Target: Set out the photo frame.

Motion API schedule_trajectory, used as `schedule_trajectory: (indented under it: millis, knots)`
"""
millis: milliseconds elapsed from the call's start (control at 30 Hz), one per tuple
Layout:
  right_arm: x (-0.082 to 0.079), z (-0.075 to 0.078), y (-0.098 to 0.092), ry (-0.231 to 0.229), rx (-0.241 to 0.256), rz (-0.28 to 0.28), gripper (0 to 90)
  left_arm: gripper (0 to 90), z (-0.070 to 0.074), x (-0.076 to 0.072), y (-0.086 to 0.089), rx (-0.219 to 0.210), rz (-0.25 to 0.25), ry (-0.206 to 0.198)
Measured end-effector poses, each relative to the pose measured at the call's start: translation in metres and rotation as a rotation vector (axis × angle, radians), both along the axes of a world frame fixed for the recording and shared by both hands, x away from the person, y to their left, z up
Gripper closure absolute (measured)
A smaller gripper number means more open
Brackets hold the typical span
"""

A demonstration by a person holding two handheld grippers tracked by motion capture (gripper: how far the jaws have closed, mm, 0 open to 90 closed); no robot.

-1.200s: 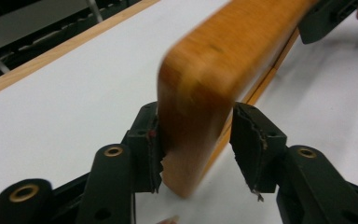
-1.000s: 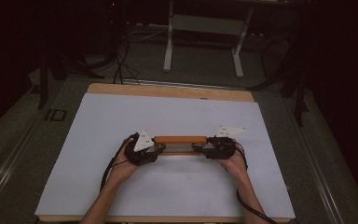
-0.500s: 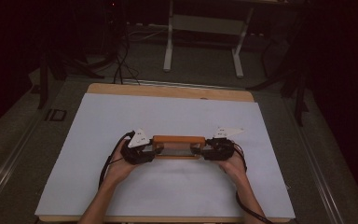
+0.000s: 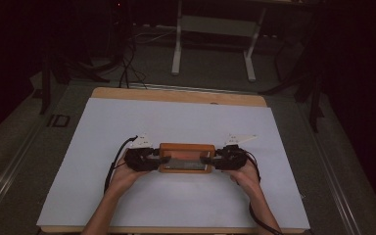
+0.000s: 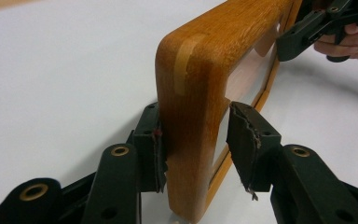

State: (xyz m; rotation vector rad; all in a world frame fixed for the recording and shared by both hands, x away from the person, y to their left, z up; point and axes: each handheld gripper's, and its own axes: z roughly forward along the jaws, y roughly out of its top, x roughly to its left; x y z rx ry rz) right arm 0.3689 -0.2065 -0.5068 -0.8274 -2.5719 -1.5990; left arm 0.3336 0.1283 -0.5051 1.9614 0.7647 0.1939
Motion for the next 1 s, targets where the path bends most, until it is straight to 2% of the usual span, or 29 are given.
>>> schedule_trajectory:
  millis: [33,100,333,467,700,1000]
  knots:
    - [0.0,0.0003,0.0001,0.004,-0.002,0.001,55.1,58.6,-0.0018,-0.0001,0.0015,-0.013,-0.003,0.019]
    - [0.0001,0.0006,-0.0001,0.022,0.0,0.009,55.7,58.8,-0.0018,-0.0001,0.0017,-0.012,-0.004,0.016]
    - [0.0071,-0.0042,0.0001,0.05,0.021,-0.03,55.0,54.2,-0.0044,0.0017,-0.0056,0.033,0.059,-0.021]
    - [0.0093,-0.0046,0.001,0.051,0.026,-0.031,55.1,51.0,-0.005,0.0021,-0.0068,0.05,0.075,-0.041]
    - [0.0088,-0.0039,0.0008,0.049,0.015,-0.023,54.9,47.4,-0.0054,0.0032,-0.0054,0.045,0.078,-0.03]
    - [0.0094,-0.001,-0.0076,0.027,0.017,-0.034,47.1,45.0,-0.0051,0.0035,-0.003,0.055,0.086,-0.016]
